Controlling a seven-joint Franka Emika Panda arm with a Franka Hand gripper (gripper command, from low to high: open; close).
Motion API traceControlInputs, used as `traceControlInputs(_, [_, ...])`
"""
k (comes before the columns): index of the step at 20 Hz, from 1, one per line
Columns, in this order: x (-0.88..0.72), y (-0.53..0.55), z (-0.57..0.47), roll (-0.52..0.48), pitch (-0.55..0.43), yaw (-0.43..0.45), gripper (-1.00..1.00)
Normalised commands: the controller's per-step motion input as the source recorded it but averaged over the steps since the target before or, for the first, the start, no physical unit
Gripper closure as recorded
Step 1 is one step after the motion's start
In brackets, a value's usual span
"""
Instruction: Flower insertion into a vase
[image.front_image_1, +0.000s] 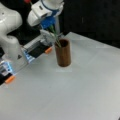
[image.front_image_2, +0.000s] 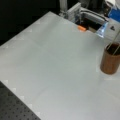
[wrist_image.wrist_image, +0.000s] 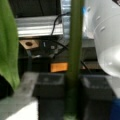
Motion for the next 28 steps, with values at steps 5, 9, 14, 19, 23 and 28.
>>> traceControlInputs(5, [0.44, 0.06, 0.11, -0.111, 0.46, 0.07, 1.0])
traceControlInputs(9, [0.56, 0.05, 0.07, -0.07, 0.506, 0.033, 1.0])
traceControlInputs(14, [0.48, 0.01, 0.04, -0.081, 0.436, 0.04, 1.0])
traceControlInputs(19, [0.29, -0.05, 0.03, -0.116, 0.293, 0.065, 1.0])
traceControlInputs(23, [0.13, -0.05, 0.04, -0.14, 0.192, 0.082, 1.0])
traceControlInputs(28, [0.09, -0.06, 0.05, -0.143, 0.138, 0.096, 1.0])
